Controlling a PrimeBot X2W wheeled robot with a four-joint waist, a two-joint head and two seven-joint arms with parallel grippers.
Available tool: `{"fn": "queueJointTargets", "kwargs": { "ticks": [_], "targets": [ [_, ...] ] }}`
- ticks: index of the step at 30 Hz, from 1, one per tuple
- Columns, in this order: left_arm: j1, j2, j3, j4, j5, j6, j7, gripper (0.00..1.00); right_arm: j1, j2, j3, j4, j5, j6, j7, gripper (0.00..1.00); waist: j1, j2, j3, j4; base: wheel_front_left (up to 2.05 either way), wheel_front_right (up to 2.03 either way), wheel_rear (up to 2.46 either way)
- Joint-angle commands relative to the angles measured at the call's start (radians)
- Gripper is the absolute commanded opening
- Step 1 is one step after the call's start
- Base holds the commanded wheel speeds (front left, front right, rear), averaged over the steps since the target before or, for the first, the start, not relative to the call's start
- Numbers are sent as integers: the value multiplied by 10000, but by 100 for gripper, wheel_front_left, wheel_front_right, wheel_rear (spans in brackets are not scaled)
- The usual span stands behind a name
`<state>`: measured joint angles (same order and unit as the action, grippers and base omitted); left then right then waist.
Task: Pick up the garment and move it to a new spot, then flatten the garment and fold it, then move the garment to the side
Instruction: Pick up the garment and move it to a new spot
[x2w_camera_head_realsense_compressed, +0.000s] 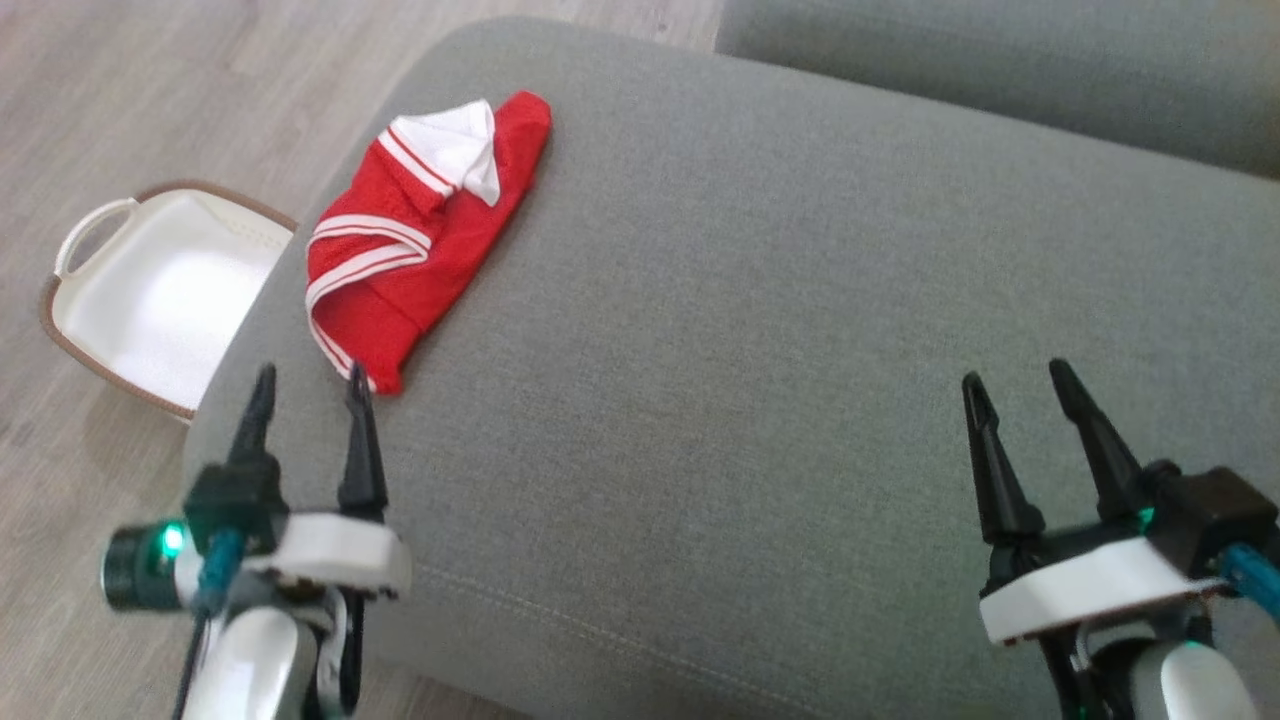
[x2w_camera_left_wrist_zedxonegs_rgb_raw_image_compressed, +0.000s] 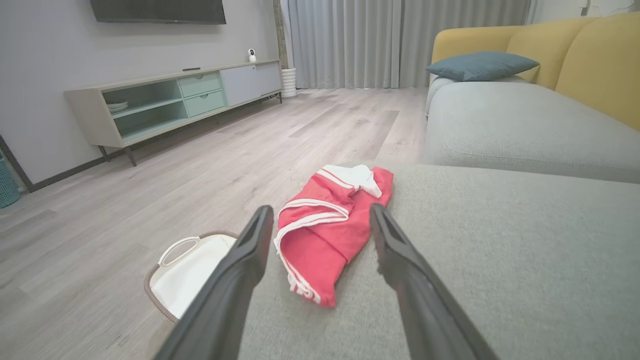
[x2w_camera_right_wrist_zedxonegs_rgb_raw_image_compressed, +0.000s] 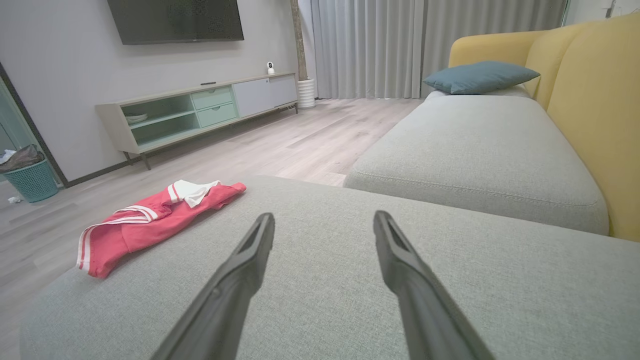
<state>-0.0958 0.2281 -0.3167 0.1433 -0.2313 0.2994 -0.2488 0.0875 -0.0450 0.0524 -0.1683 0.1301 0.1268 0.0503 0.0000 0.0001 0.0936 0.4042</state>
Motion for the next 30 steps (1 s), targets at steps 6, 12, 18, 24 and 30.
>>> {"fn": "queueJointTargets", "kwargs": {
  "ticks": [6, 12, 18, 24, 30],
  "targets": [
    [-1660, 0, 850, 82, -117, -141, -126, 100, -864, -349, 326, -728, -114, 39, 290, 100, 0, -1, 984, -612, 0, 0, 0],
    [-3406, 145, 1394, 1966, -385, -689, -128, 100, -1305, -773, 381, -1067, -76, 39, 619, 100, 0, -1, 2077, -1289, 0, 0, 0],
    [-5328, 536, 1623, 5047, -702, -1271, 207, 100, -1672, -1133, 345, -1353, -2, 39, 853, 100, 0, -1, 3076, -1806, 0, 0, 0],
    [-6752, 831, 2021, 7845, -1263, -1483, 1307, 100, -1984, -1430, 379, -1530, 58, 39, 969, 100, 0, -1, 3791, -2163, 0, 0, 0],
    [-7526, 808, 2041, 9542, -1589, -1879, 2263, 100, -2010, -1526, 314, -1564, 108, 39, 976, 100, 0, -1, 4025, -2241, 0, 0, 0]
  ]
}}
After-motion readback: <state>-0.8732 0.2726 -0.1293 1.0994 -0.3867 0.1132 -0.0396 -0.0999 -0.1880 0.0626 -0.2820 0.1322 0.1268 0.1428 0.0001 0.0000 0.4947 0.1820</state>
